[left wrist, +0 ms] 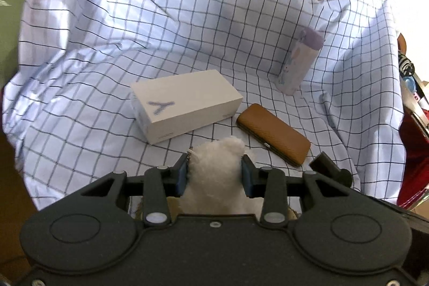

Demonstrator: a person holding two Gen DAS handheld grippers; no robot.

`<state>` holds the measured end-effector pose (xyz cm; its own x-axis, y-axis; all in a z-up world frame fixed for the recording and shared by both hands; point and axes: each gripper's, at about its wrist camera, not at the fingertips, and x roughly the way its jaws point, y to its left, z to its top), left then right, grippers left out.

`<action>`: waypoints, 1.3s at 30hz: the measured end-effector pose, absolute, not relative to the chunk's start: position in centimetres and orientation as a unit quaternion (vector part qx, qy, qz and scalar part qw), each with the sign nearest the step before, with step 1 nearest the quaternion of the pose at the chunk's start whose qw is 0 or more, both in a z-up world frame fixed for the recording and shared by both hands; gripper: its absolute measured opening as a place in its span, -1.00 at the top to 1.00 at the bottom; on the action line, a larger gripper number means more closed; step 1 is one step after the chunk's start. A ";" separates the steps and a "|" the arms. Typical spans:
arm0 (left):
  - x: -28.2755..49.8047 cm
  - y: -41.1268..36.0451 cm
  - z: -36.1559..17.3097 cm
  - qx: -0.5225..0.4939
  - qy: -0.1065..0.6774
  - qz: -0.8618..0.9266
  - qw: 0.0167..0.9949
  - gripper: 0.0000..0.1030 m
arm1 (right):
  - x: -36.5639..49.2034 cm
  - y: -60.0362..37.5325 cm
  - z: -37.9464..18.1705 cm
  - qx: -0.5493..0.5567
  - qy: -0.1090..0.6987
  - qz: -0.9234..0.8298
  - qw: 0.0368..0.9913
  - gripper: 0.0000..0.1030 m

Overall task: Organize soft objects
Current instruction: 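Lift the white plush and black cap and carry both over the basket, then drop the black cap into the basket with the right tool while the left drops the white plush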

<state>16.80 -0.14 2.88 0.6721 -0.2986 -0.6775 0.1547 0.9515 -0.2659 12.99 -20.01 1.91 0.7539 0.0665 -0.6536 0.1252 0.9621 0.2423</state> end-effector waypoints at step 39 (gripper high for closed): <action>4.0 2.2 3.0 -0.110 0.335 -0.065 0.933 0.23 | -0.3 -17.6 0.9 0.122 0.347 0.003 0.930 0.31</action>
